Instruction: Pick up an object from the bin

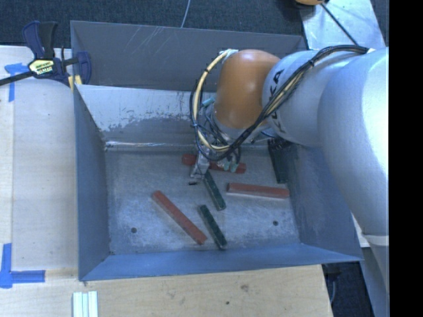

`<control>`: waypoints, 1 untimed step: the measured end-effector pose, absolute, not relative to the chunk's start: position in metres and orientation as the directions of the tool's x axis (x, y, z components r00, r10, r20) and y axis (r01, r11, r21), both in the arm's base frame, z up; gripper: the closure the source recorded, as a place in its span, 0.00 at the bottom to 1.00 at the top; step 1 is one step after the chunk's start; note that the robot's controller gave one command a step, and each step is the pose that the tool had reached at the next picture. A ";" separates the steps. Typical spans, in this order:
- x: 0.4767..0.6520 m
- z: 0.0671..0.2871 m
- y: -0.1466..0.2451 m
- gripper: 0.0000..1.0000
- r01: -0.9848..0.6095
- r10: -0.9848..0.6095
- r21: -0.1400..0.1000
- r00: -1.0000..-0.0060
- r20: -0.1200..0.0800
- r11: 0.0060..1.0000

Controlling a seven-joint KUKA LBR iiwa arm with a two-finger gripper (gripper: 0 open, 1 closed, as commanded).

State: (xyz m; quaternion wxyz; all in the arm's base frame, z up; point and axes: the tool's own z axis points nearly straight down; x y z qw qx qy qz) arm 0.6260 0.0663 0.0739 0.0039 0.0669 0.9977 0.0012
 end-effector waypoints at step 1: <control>0.626 0.074 0.066 1.00 0.134 0.134 0.003 -0.991 -0.007 0.991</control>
Offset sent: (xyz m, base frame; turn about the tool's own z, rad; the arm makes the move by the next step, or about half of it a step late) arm 0.0000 0.0000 0.0000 0.0000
